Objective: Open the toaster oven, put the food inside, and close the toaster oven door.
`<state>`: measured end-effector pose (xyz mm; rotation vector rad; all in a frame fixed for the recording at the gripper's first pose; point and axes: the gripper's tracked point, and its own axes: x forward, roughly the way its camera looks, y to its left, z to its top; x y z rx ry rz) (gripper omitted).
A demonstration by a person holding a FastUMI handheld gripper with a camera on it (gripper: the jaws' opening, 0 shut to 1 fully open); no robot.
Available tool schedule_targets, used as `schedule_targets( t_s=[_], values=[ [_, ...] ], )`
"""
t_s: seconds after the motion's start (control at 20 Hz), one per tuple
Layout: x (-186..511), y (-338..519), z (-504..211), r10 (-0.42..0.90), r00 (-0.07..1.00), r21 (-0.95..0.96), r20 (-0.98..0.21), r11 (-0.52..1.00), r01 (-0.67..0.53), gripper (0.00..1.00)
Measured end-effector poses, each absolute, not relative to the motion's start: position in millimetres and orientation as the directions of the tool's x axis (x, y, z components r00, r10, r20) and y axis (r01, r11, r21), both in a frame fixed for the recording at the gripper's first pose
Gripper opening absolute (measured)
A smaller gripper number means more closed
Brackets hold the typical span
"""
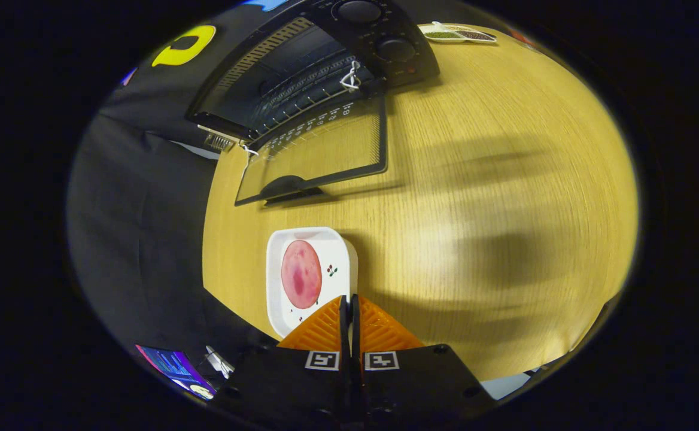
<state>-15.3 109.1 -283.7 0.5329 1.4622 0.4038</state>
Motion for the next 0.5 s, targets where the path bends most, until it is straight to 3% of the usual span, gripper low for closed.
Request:
schedule_targets(
  t_s=[0.5],
  values=[
    [47, 159, -244, 0.611, 0.313, 0.682, -0.727, 0.694, 0.228, 0.01]
  ],
)
